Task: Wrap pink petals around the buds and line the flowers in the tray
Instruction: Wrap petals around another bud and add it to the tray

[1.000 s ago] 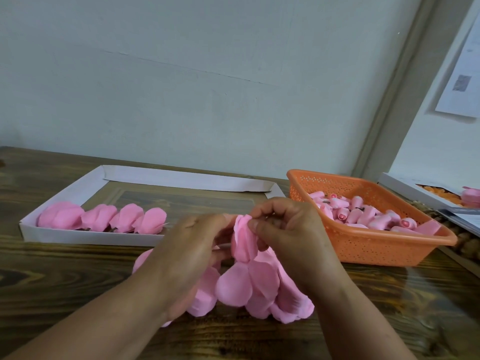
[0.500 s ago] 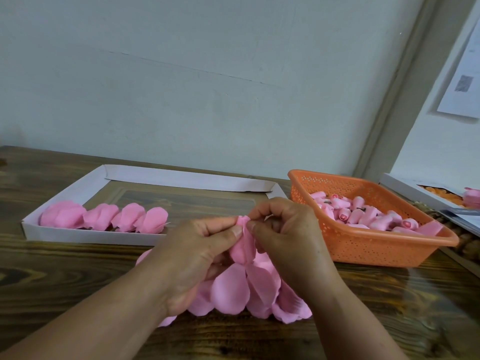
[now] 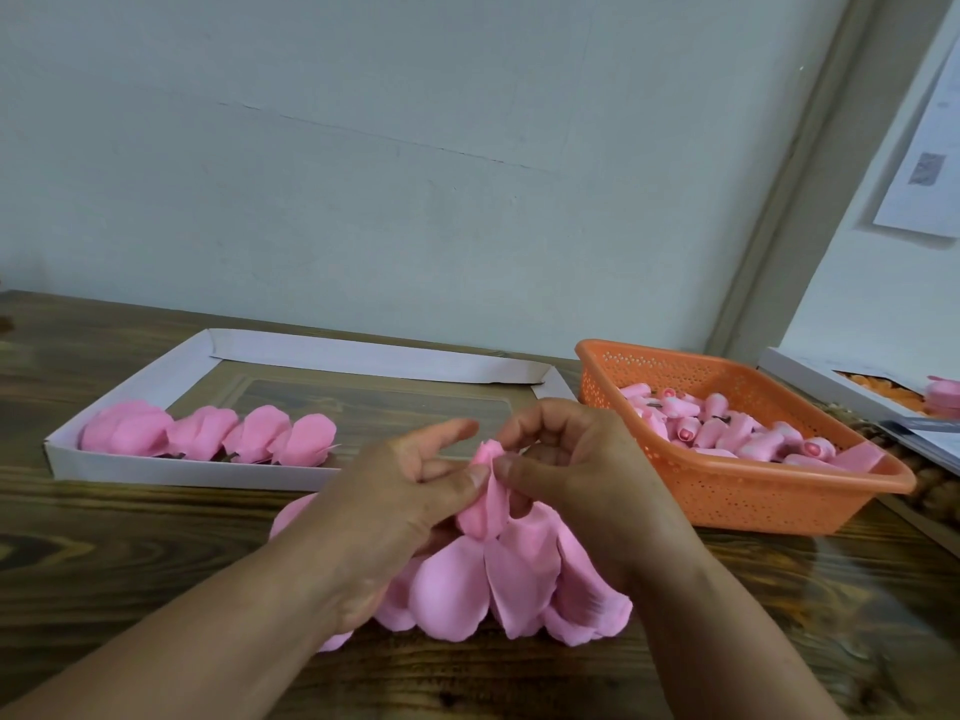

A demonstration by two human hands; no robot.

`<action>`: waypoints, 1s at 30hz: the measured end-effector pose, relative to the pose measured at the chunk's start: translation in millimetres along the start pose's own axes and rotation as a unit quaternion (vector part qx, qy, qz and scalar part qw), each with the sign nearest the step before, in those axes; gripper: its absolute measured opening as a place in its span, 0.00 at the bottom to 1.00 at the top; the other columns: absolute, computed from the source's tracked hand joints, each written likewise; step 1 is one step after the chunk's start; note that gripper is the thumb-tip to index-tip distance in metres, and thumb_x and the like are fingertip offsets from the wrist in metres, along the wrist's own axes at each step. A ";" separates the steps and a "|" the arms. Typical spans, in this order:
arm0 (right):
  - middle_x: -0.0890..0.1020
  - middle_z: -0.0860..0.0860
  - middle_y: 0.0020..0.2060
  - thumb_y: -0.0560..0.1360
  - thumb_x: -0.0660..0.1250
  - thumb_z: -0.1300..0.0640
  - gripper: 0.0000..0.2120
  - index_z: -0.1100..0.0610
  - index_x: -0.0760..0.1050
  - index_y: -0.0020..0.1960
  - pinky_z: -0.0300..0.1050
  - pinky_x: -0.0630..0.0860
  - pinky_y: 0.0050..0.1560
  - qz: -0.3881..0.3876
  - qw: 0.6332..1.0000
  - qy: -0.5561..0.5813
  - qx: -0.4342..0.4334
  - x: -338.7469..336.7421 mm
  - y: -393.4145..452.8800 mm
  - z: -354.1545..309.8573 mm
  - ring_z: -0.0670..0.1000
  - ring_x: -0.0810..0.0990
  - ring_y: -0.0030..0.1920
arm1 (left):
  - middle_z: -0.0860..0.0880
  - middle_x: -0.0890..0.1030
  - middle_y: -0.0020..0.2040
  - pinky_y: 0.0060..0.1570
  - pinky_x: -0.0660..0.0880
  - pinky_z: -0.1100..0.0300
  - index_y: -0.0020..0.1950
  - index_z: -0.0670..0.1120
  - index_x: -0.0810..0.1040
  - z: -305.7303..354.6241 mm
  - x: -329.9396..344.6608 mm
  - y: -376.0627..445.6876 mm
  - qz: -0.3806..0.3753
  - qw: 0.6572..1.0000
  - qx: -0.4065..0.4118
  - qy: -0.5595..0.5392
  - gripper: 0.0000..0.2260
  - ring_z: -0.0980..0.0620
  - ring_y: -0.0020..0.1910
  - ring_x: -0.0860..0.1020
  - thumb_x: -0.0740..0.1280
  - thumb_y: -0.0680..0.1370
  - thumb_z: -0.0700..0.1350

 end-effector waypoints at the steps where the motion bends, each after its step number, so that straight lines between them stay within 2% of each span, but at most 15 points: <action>1: 0.79 0.52 0.29 0.72 0.68 0.71 0.11 0.56 0.79 0.43 0.40 0.74 0.32 -0.014 1.000 0.009 -0.004 2.0 0.0 -1.5 0.48 0.77 0.27 | 0.46 0.85 0.50 0.57 0.77 0.51 0.69 0.54 0.70 1.2 1.1 0.0 -0.008 1.000 -0.001 0.007 0.25 0.48 0.52 0.83 0.68 0.71 0.45; 3: 0.80 0.54 0.33 0.73 0.66 0.71 0.15 0.51 0.80 0.47 0.39 0.75 0.33 -0.050 0.999 0.011 -0.004 7.2 -1.3 -2.5 0.48 0.79 0.29 | 0.45 0.85 0.50 0.59 0.76 0.49 0.71 0.54 0.67 3.4 3.5 -0.3 -0.023 1.000 -0.001 0.019 0.26 0.47 0.52 0.83 0.68 0.73 0.45; 5: 0.82 0.57 0.32 0.74 0.66 0.69 0.12 0.54 0.82 0.46 0.38 0.75 0.35 -0.070 0.997 -0.005 0.006 9.6 -2.4 -0.5 0.48 0.79 0.31 | 0.46 0.85 0.49 0.57 0.76 0.51 0.70 0.54 0.67 3.4 2.7 -0.1 -0.019 1.000 0.000 0.025 0.28 0.48 0.51 0.83 0.69 0.71 0.46; 7: 0.82 0.56 0.30 0.73 0.66 0.69 0.09 0.57 0.81 0.41 0.37 0.75 0.34 -0.063 0.998 -0.007 0.018 7.8 -1.8 2.5 0.48 0.79 0.29 | 0.47 0.86 0.49 0.57 0.76 0.52 0.69 0.55 0.67 1.9 1.5 0.1 -0.009 1.000 -0.006 0.019 0.27 0.49 0.51 0.83 0.69 0.70 0.46; 10: 0.80 0.50 0.26 0.72 0.66 0.71 0.12 0.56 0.80 0.37 0.36 0.74 0.32 -0.037 0.999 -0.022 0.010 4.4 -0.2 0.6 0.45 0.77 0.27 | 0.46 0.85 0.49 0.59 0.76 0.52 0.67 0.52 0.71 -0.7 2.7 -0.6 -0.009 1.000 -0.019 0.015 0.20 0.48 0.52 0.83 0.67 0.75 0.43; 14: 0.79 0.47 0.25 0.72 0.66 0.71 0.13 0.55 0.79 0.35 0.35 0.73 0.31 -0.012 0.998 -0.065 -0.015 3.8 0.8 -6.3 0.43 0.76 0.27 | 0.41 0.84 0.49 0.59 0.77 0.50 0.54 0.50 0.83 1.6 7.8 -4.5 -0.030 0.998 -0.012 0.059 0.10 0.43 0.54 0.82 0.64 0.78 0.47; 17: 0.79 0.47 0.27 0.72 0.67 0.70 0.12 0.55 0.79 0.36 0.35 0.73 0.31 0.002 0.996 -0.087 -0.033 4.4 -0.3 -12.1 0.41 0.76 0.27 | 0.46 0.86 0.47 0.57 0.77 0.52 0.49 0.50 0.85 -0.3 8.1 -4.6 -0.031 0.996 -0.017 0.079 0.13 0.49 0.51 0.83 0.62 0.79 0.52; 19: 0.79 0.48 0.29 0.73 0.67 0.68 0.12 0.54 0.79 0.36 0.37 0.74 0.32 0.005 0.994 -0.101 -0.039 5.4 -1.3 -14.4 0.42 0.76 0.29 | 0.45 0.85 0.48 0.54 0.77 0.53 0.49 0.47 0.84 -3.2 9.2 -4.1 -0.042 0.996 -0.027 0.080 0.15 0.48 0.49 0.83 0.62 0.78 0.53; 22: 0.80 0.52 0.30 0.73 0.67 0.68 0.12 0.53 0.79 0.37 0.45 0.76 0.35 0.016 0.993 -0.107 -0.044 3.8 -1.7 -15.0 0.47 0.77 0.30 | 0.37 0.83 0.45 0.48 0.76 0.52 0.44 0.41 0.83 -5.9 9.6 -5.1 -0.048 0.997 -0.041 0.034 0.17 0.44 0.42 0.81 0.65 0.73 0.54; 24: 0.80 0.54 0.29 0.73 0.67 0.68 0.11 0.54 0.79 0.37 0.47 0.76 0.34 0.021 0.993 -0.107 -0.043 1.6 -1.7 -14.0 0.49 0.76 0.30 | 0.38 0.82 0.43 0.44 0.76 0.55 0.40 0.41 0.83 -8.7 10.2 -4.8 -0.048 0.997 -0.054 -0.004 0.15 0.46 0.39 0.80 0.65 0.72 0.53; 27: 0.79 0.48 0.25 0.72 0.68 0.69 0.11 0.55 0.79 0.37 0.42 0.76 0.30 0.039 0.996 -0.070 -0.029 -6.5 -0.8 -9.4 0.45 0.76 0.28 | 0.38 0.84 0.47 0.36 0.80 0.59 0.49 0.36 0.81 -12.3 12.7 -1.2 -0.046 0.987 -0.082 -0.130 0.14 0.47 0.40 0.83 0.63 0.78 0.45; 30: 0.80 0.47 0.25 0.72 0.69 0.69 0.11 0.55 0.79 0.36 0.35 0.73 0.27 0.066 0.997 -0.031 -0.028 -15.6 -0.8 -7.8 0.42 0.76 0.26 | 0.35 0.83 0.49 0.37 0.82 0.59 0.54 0.35 0.80 -8.8 14.8 -0.3 -0.042 0.965 -0.099 -0.241 0.14 0.47 0.41 0.84 0.55 0.79 0.33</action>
Point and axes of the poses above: each hand's wrist, its own y-axis towards the middle knuckle, its own x-axis out of the palm, z = x × y, the point moved 10 cm from there along y, towards the middle knuckle
